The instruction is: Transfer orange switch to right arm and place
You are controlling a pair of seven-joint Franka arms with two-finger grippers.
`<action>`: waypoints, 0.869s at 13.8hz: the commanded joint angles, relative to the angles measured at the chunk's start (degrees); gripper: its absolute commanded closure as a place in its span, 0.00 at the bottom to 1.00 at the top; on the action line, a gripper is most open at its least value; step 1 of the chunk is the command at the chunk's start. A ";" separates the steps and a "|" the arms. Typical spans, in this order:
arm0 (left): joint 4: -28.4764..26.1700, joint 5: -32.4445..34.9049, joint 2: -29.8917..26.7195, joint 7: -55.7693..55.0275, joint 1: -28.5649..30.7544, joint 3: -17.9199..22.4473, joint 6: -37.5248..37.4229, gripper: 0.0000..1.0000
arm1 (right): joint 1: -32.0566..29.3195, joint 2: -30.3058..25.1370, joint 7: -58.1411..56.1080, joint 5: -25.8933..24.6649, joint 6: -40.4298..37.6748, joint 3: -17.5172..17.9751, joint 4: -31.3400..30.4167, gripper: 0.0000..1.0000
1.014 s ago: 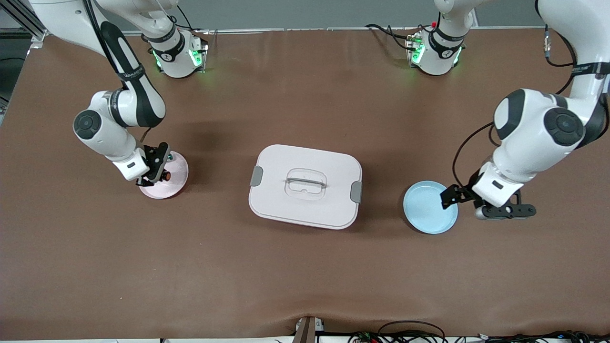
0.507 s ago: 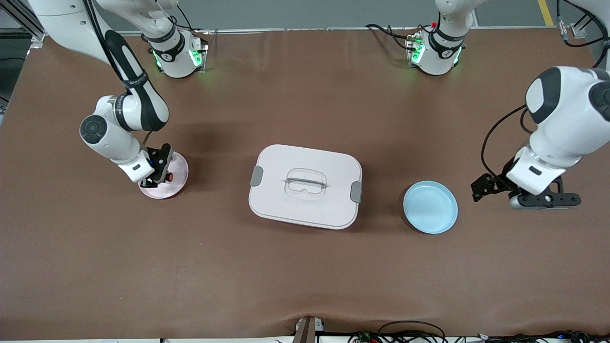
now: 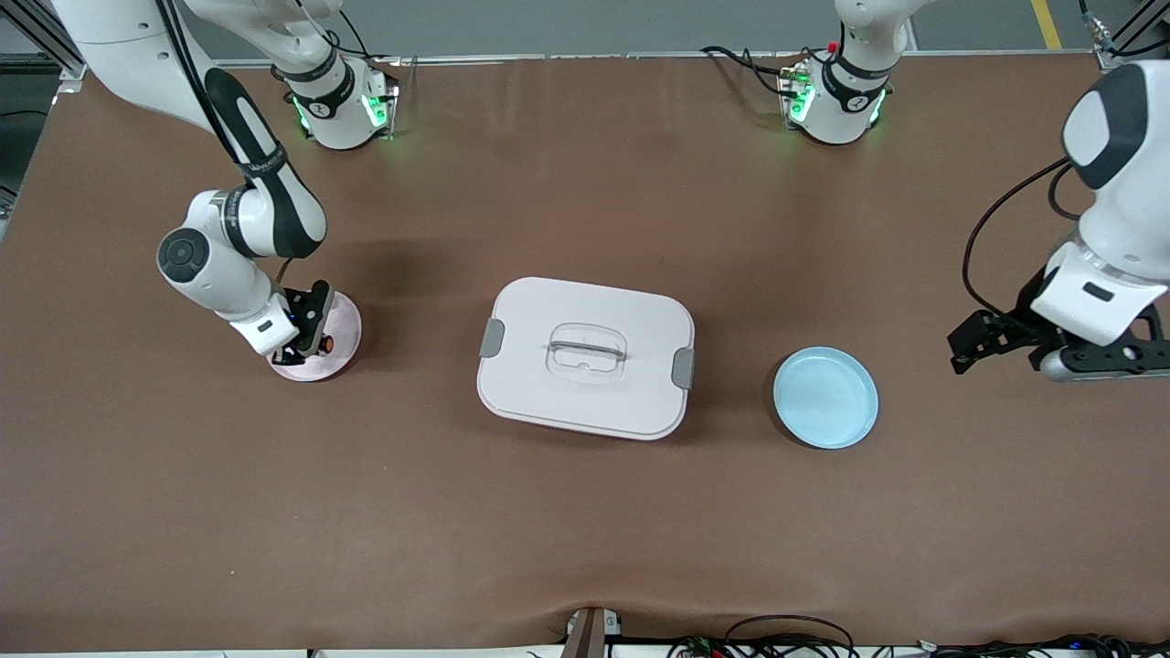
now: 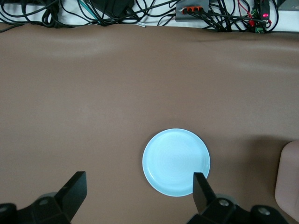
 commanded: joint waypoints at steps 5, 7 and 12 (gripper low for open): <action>3.57 -1.38 -0.46 0.04 0.60 -0.51 -5.37 0.00 | -1.41 1.70 -0.07 -0.10 0.70 0.70 1.06 0.95; 6.29 -2.53 -0.37 0.22 0.69 -0.33 -8.09 0.00 | -1.41 2.05 0.02 0.00 0.70 0.70 1.32 0.00; 6.57 -2.53 -0.37 0.31 0.69 -0.24 -8.45 0.00 | -1.32 1.70 0.02 0.08 -0.36 0.79 2.20 0.00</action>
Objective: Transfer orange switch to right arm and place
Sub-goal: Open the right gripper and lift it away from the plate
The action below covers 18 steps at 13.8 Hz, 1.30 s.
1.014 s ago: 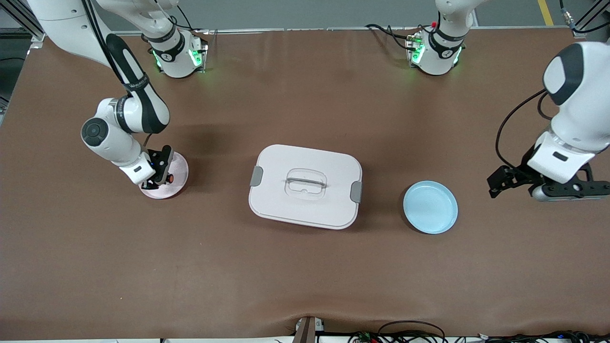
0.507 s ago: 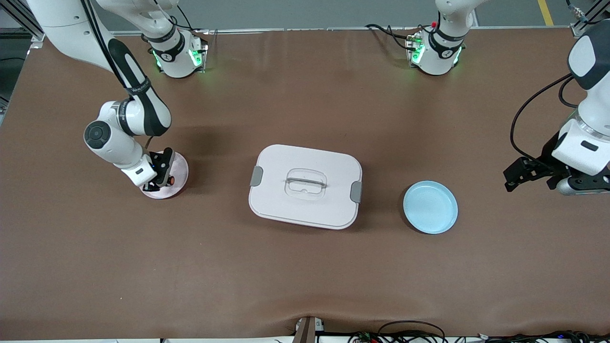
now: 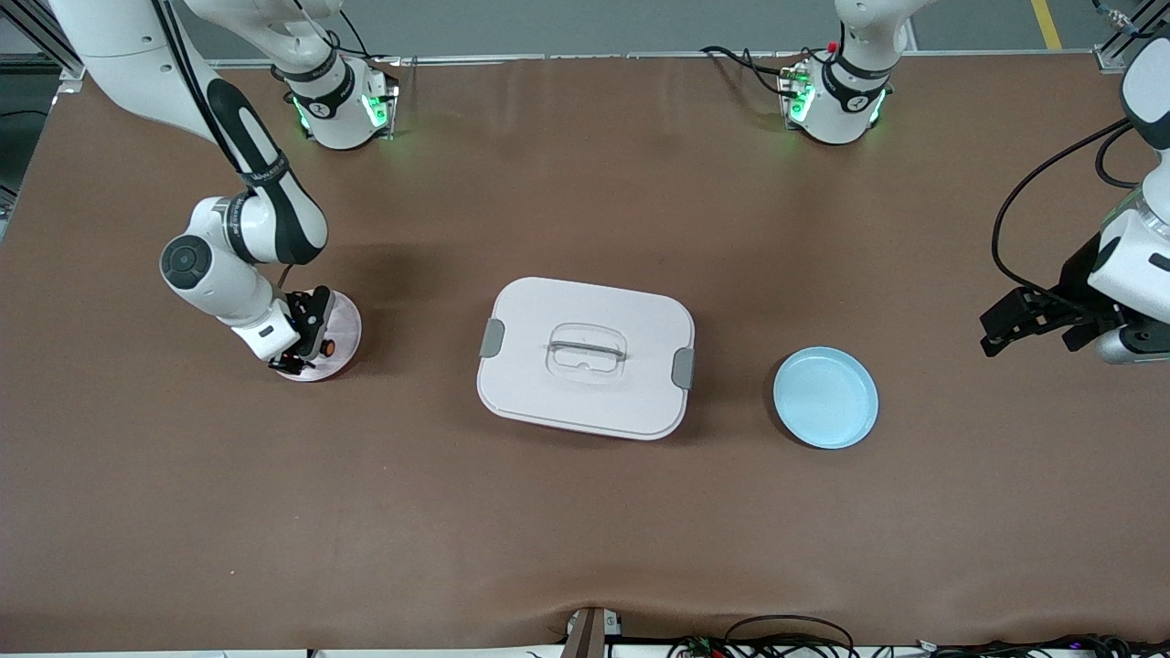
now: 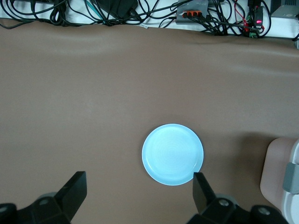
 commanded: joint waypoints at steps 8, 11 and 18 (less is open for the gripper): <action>0.51 -1.11 -0.98 0.53 -16.67 16.91 -1.93 0.00 | -1.33 -2.64 3.37 0.04 -25.24 0.68 11.60 0.00; 0.51 -2.95 -1.51 0.71 -27.59 28.88 -2.02 0.00 | -1.42 -4.57 8.12 0.04 -31.32 0.59 13.46 0.00; -0.46 -9.36 -5.19 2.20 -34.47 38.58 -2.98 0.00 | -1.60 -11.34 22.69 -0.14 -41.78 0.51 15.56 0.00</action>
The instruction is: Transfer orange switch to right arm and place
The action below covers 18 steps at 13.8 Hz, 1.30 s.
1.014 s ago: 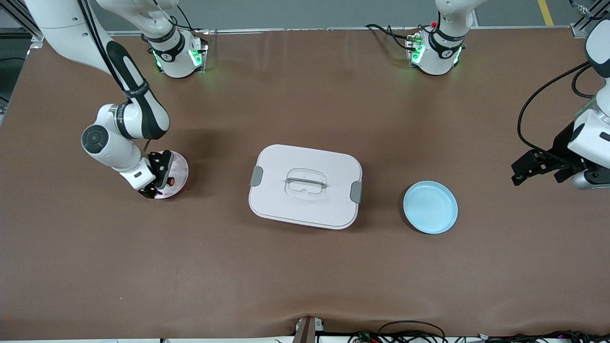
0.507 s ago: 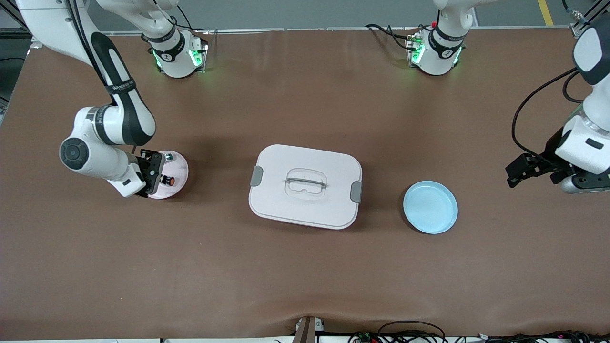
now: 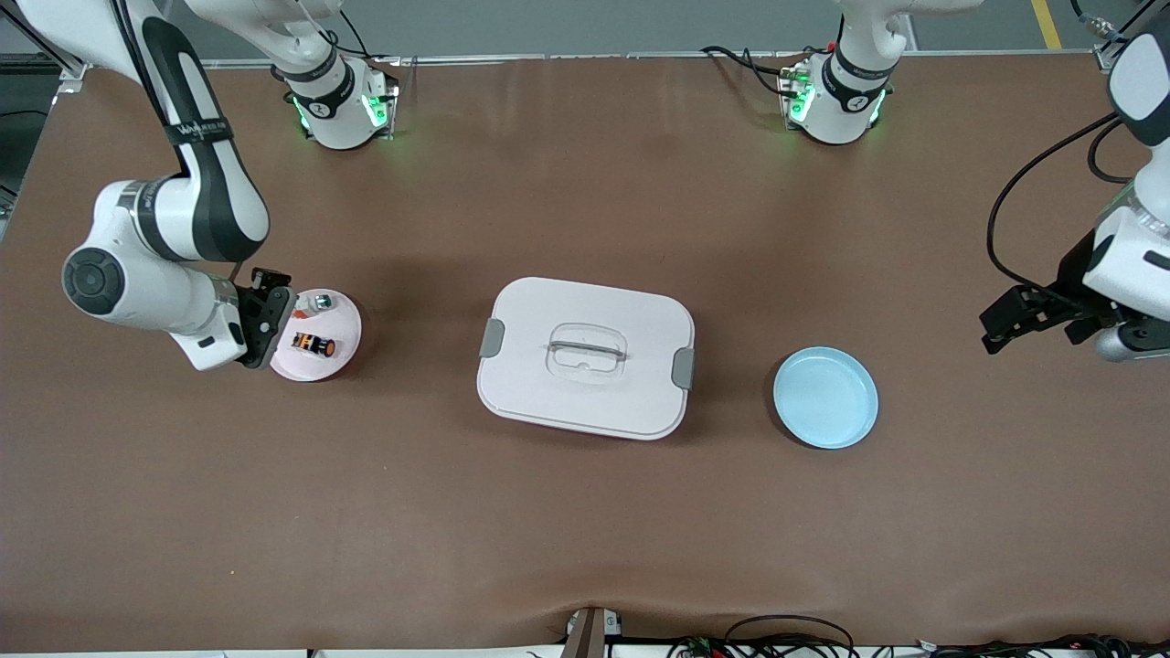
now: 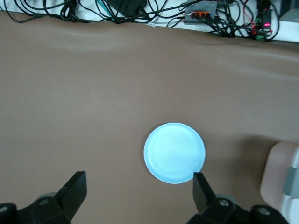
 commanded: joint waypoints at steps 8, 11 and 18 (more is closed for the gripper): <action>-9.91 -2.81 -12.29 4.80 1.66 -2.52 -3.07 0.00 | -3.63 -4.82 15.29 -0.97 -19.97 -0.17 10.12 0.00; -10.19 -2.37 -13.09 4.46 1.49 -2.61 -4.56 0.00 | -4.33 -4.82 19.85 -0.97 -27.62 -0.09 15.39 0.00; -7.90 -2.37 -14.15 3.75 1.58 -2.61 -8.95 0.00 | -3.63 -3.94 37.15 -0.97 -28.87 0.09 22.17 0.00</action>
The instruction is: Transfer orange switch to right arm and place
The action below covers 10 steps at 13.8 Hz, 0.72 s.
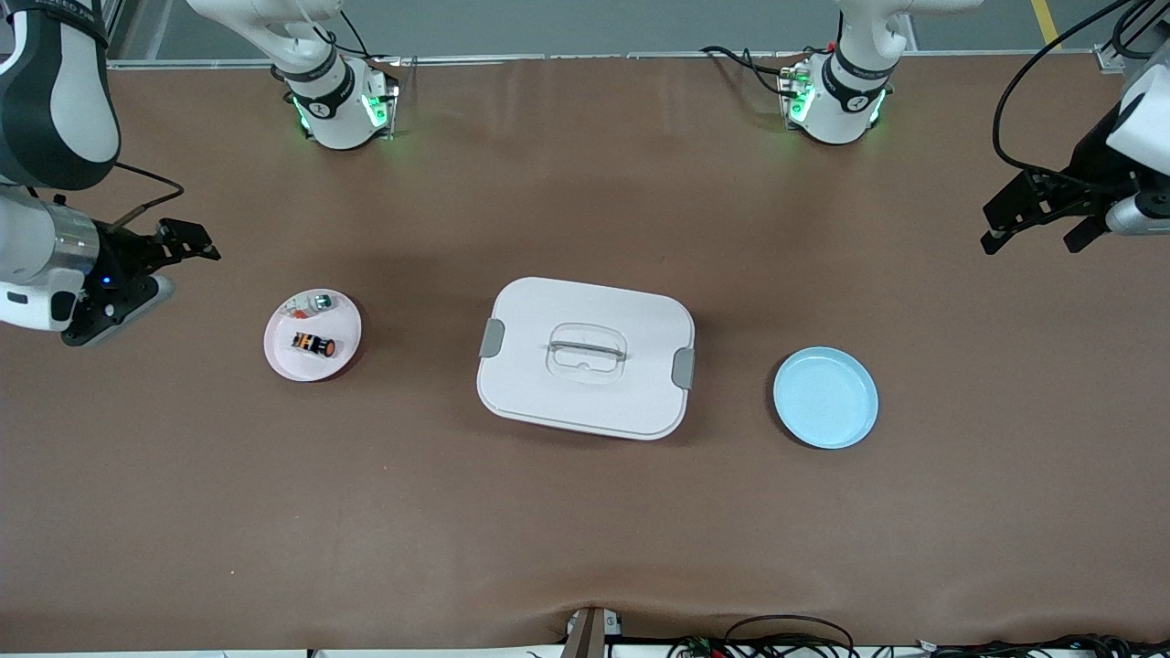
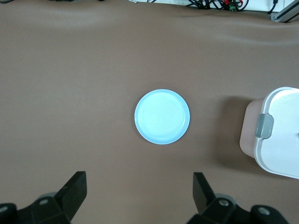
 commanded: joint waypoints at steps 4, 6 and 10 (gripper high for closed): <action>3.98 0.52 1.96 0.56 0.70 -0.66 -2.97 0.00 | 0.20 0.90 11.57 -1.32 -1.21 0.79 4.56 0.00; 6.35 1.93 3.72 0.83 0.44 -0.74 -4.72 0.00 | -0.33 0.99 12.37 -2.38 -0.86 0.70 5.00 0.00; 5.92 1.50 4.43 0.39 0.18 -0.83 -5.16 0.00 | -0.51 1.16 15.45 -2.64 -0.86 0.52 6.40 0.00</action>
